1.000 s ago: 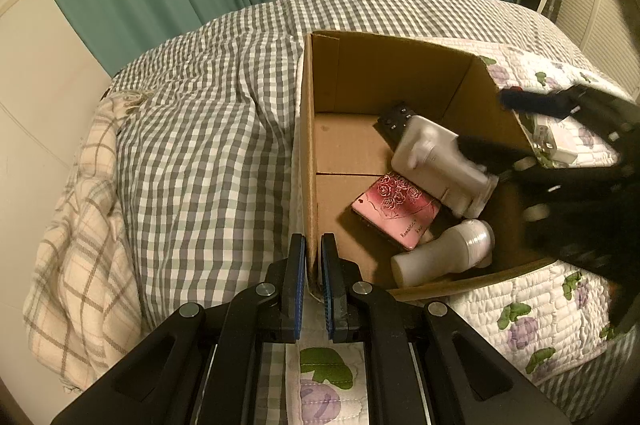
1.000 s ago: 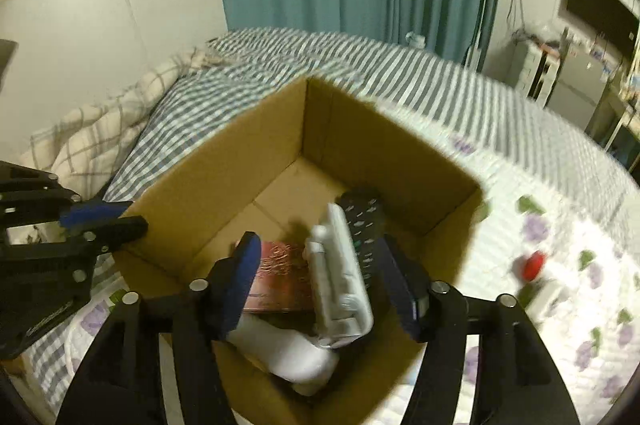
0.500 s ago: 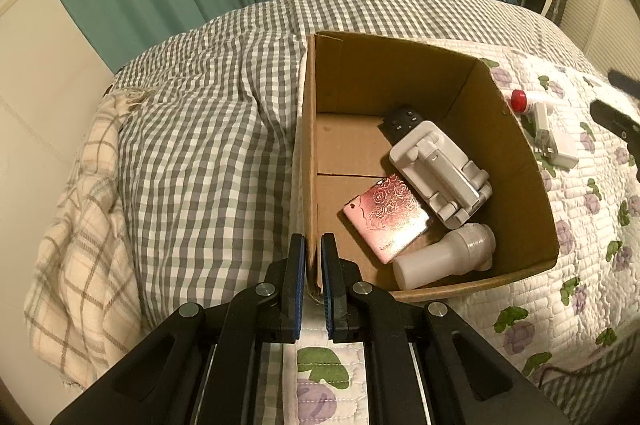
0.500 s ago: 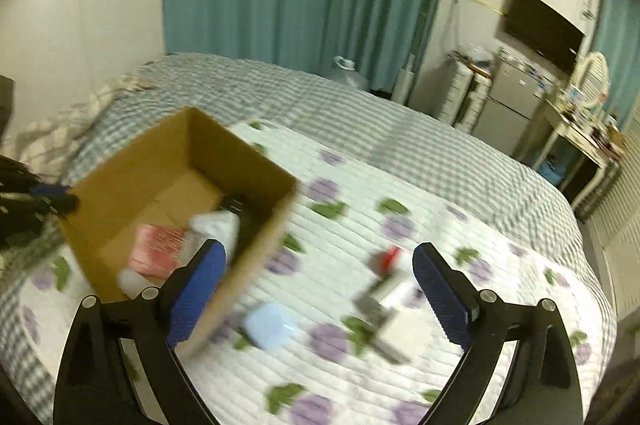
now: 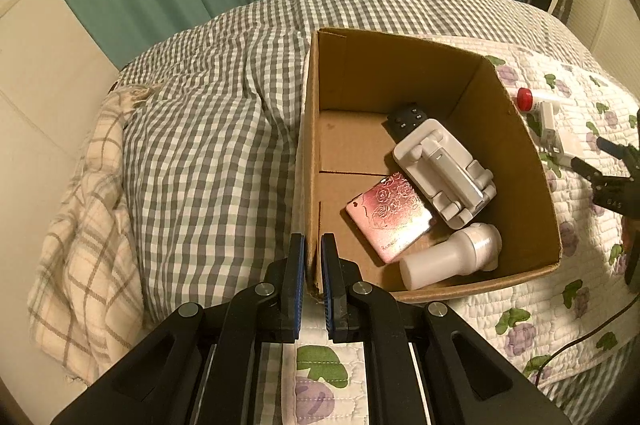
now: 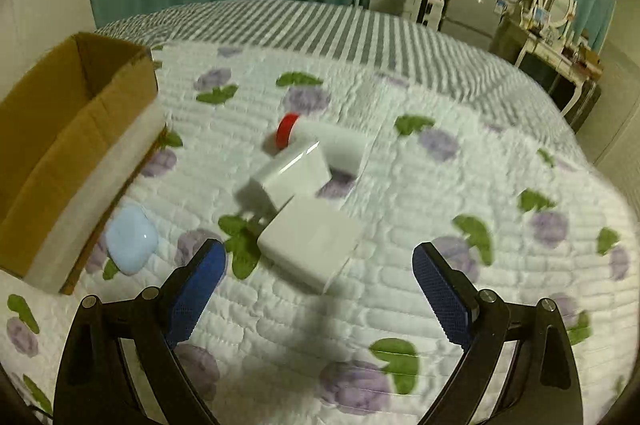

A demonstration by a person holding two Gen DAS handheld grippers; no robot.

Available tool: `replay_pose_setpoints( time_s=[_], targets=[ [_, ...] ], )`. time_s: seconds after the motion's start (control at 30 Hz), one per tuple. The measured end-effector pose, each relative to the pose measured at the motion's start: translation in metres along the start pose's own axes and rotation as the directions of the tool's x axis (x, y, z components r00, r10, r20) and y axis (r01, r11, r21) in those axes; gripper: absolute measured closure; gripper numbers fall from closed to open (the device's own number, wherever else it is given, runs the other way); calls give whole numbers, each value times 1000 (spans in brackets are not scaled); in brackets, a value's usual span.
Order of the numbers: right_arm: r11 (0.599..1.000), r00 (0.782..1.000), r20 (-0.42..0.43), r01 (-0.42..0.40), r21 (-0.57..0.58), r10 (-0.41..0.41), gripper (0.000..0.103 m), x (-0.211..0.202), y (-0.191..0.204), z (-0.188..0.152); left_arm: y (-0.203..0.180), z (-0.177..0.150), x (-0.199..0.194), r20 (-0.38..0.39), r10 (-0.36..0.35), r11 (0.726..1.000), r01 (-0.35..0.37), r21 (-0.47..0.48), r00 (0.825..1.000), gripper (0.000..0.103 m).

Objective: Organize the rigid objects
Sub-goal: 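Move the right tool to the white square charger and grasp it, then carry the square charger with the right tool and drop it into the box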

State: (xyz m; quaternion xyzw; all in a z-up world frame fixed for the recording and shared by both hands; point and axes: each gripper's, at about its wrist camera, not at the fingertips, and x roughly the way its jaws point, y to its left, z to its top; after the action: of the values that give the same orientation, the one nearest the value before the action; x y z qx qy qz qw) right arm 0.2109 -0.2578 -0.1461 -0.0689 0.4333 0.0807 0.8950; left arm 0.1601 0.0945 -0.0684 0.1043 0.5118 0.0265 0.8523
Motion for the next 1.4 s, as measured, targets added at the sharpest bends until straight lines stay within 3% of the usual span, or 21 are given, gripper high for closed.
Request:
replay_pose_setpoints(
  time_s=[0.23, 0.4, 0.67, 0.87, 1.13, 1.4],
  targets=[
    [1000, 1000, -12, -6, 12, 6, 8, 15, 2, -3, -2, 0, 0, 0, 6, 1000, -6, 0, 1000, 95],
    [999, 999, -37, -26, 29, 27, 24, 27, 0, -3, -2, 0, 1, -1, 2, 1000, -2, -3, 1000, 95],
    [997, 996, -55, -63, 44, 66, 39, 34, -1, -3, -1, 0, 1, -1, 3, 1000, -3, -2, 1000, 95],
    [997, 997, -49, -60, 38, 61, 40, 33, 2, -4, -1, 0, 1, -1, 4, 1000, -4, -1, 1000, 95],
    [998, 999, -27, -45, 44, 47, 43, 15, 2, -14, -1, 0, 1, 0, 4, 1000, -4, -1, 1000, 95],
    [998, 997, 38, -64, -11, 64, 49, -29, 20, -6, 0, 1, 0, 2, 0, 1000, 0, 1, 1000, 95]
  ],
)
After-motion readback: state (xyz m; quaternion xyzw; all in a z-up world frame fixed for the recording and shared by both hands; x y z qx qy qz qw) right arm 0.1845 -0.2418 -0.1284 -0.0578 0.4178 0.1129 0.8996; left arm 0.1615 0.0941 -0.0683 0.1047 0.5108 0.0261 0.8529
